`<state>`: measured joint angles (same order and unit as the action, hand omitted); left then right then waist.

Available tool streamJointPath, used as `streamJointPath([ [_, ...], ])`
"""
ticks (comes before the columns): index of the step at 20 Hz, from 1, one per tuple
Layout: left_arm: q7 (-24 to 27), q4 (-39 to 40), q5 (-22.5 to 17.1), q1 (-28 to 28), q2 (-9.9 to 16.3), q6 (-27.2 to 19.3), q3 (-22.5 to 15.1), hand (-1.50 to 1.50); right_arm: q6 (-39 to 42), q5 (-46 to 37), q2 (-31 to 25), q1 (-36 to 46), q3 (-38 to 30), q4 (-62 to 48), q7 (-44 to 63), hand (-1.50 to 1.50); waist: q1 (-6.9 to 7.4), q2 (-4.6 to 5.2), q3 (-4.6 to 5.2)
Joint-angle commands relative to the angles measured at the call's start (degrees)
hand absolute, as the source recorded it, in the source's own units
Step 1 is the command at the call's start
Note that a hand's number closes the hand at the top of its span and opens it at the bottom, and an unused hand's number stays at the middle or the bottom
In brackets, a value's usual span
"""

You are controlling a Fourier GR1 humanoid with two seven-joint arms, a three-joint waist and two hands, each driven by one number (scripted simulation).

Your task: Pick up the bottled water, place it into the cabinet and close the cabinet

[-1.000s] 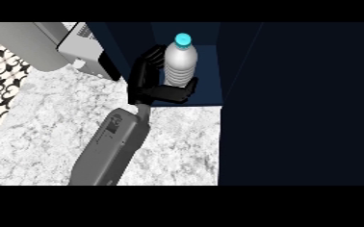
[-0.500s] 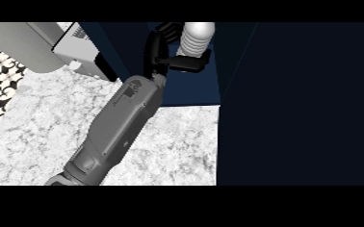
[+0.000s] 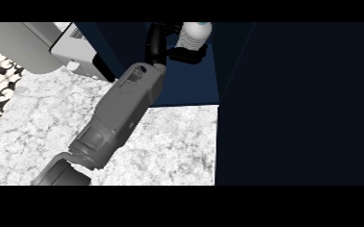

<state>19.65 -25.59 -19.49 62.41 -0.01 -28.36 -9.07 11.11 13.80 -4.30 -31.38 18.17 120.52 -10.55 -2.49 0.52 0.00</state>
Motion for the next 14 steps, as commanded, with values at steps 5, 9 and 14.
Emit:
streamJointPath([
  [5, 3.5, 12.5, 2.3, 4.1, 2.0, -2.5, 2.9, 1.50, 1.2, 2.7, -1.0, 1.7, -1.9, -0.9, 0.4, -1.50, -0.61, 0.68, 0.00],
  [9, 6.1, 16.4, 5.1, 3.7, 3.1, -5.9, 1.6, 1.50, 0.9, 0.3, -0.7, 0.7, 0.4, -0.6, -0.5, -1.50, -1.16, 0.87, 0.01],
  [14, 9.3, 19.1, 6.5, 1.4, 4.8, -9.2, 1.4, 1.50, 1.4, 0.4, -1.6, -0.4, 0.6, 0.2, -0.5, -1.50, -1.44, 0.99, 0.05],
])
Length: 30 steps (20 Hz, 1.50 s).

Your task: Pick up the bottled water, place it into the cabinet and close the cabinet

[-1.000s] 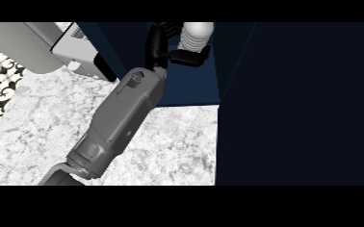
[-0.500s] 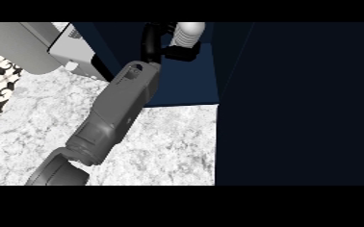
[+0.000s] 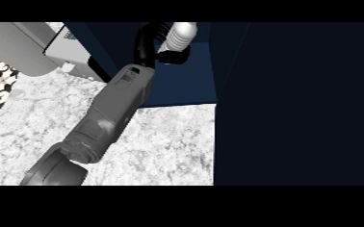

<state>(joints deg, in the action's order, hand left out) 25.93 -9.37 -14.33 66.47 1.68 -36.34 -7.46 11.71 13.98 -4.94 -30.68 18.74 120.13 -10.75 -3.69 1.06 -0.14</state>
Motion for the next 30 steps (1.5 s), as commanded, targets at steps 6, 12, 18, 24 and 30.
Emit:
streamJointPath([
  [6, 1.6, 4.8, 2.0, -0.2, 2.1, -3.9, 0.1, -1.50, 1.1, 0.9, -1.0, -1.5, -0.4, 0.2, -1.2, -1.50, -0.38, 0.33, 0.17],
  [12, 1.9, 6.1, 1.9, -1.6, 4.0, -1.6, 0.6, -1.50, -0.1, 1.5, -0.2, 2.2, -1.6, -0.9, 0.7, -1.50, 0.07, 0.65, 0.21],
  [18, 4.0, 4.7, 1.2, -1.8, 3.2, -1.5, 1.9, -1.50, -0.8, -0.1, 1.1, 2.6, 0.5, -2.6, 0.1, -1.50, 0.39, 0.54, 0.22],
  [24, 11.2, 0.2, -2.1, -3.6, 1.3, 4.6, 5.9, -1.50, -0.6, -0.6, 0.8, 2.4, 0.2, -1.5, -1.2, -1.50, 0.56, 0.27, 0.22],
  [30, 14.3, -5.0, -4.4, -5.6, 4.7, 16.3, 8.2, -1.50, -1.2, -0.9, -0.4, -0.7, -0.7, 1.1, -1.4, -1.50, 2.54, -0.70, 0.19],
])
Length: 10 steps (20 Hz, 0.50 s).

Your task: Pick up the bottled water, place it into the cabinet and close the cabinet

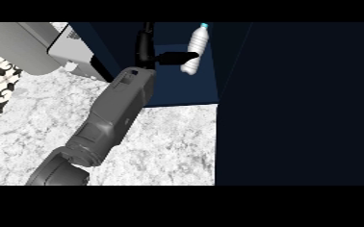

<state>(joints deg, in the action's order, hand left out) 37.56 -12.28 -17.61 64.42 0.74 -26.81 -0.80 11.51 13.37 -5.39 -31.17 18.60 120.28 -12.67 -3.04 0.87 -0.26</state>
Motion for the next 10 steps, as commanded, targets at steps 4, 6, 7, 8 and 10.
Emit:
streamJointPath([
  [4, 4.8, -6.1, -0.6, -7.7, 1.3, 7.3, 0.4, -1.50, 0.4, 2.1, -2.1, -4.3, -1.6, 3.4, 0.0, -1.50, 2.78, -1.09, 0.27],
  [6, 4.9, -7.5, -1.5, -8.8, 2.3, 9.1, 0.5, -1.50, 0.4, -0.7, -0.4, -2.8, -0.7, -1.5, -4.0, -1.50, 3.09, -1.12, 0.26],
  [7, 5.8, -7.7, -2.1, -9.4, 2.1, 9.9, 0.7, -1.50, -1.8, 1.1, -0.9, -0.8, -1.0, 4.0, 3.5, -1.50, 3.29, -0.96, 0.31],
  [8, 5.5, -9.4, -2.5, -11.0, 0.6, 10.1, -0.1, -1.50, -1.2, 1.5, -1.0, -0.8, -2.0, 2.5, 1.9, -1.50, 3.89, -1.26, 0.28],
  [10, 4.8, -11.7, -2.6, -12.7, 1.4, 11.6, -1.9, -1.50, -1.1, 0.3, 0.2, -3.4, -0.7, -0.5, -1.6, -1.50, 4.28, -1.54, 0.25],
])
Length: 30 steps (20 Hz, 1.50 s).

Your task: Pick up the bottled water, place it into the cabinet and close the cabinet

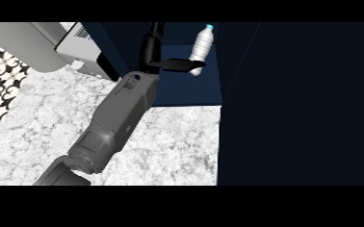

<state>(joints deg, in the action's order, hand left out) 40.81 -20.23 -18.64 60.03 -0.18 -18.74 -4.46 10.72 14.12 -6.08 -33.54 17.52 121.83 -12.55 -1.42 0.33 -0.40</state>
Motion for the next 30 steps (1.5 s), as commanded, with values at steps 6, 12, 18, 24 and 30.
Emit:
streamJointPath([
  [6, -2.6, -13.8, -4.5, -12.9, 0.2, 2.9, -2.9, -1.50, -0.7, -0.6, -0.5, -3.6, 1.2, 2.4, -0.2, -1.50, 3.14, -1.43, 0.39],
  [12, -8.7, -29.3, -6.2, -21.7, 0.8, 2.3, -8.5, -1.50, -1.4, -0.4, 0.0, -1.8, 0.7, 1.3, 0.7, -1.50, 4.81, -1.65, 0.36],
  [18, -11.0, -48.0, -6.4, -37.9, 2.8, 2.3, -15.1, -1.50, -1.7, -2.4, 0.3, -2.7, 2.7, 0.6, -0.5, -1.50, 4.37, -1.46, 0.38],
  [24, -23.6, -74.6, -3.8, -48.4, 5.2, -6.2, -22.5, -1.50, -4.4, -4.1, 1.8, 0.3, 5.0, 3.0, 3.3, -1.50, 2.99, -0.89, 0.37],
  [30, -27.1, -94.6, -2.4, -63.2, 12.7, -5.9, -28.5, -1.50, 1.4, -7.9, -5.2, -1.9, 7.0, 4.1, 2.2, 1.50, 2.80, -0.91, 0.35],
])
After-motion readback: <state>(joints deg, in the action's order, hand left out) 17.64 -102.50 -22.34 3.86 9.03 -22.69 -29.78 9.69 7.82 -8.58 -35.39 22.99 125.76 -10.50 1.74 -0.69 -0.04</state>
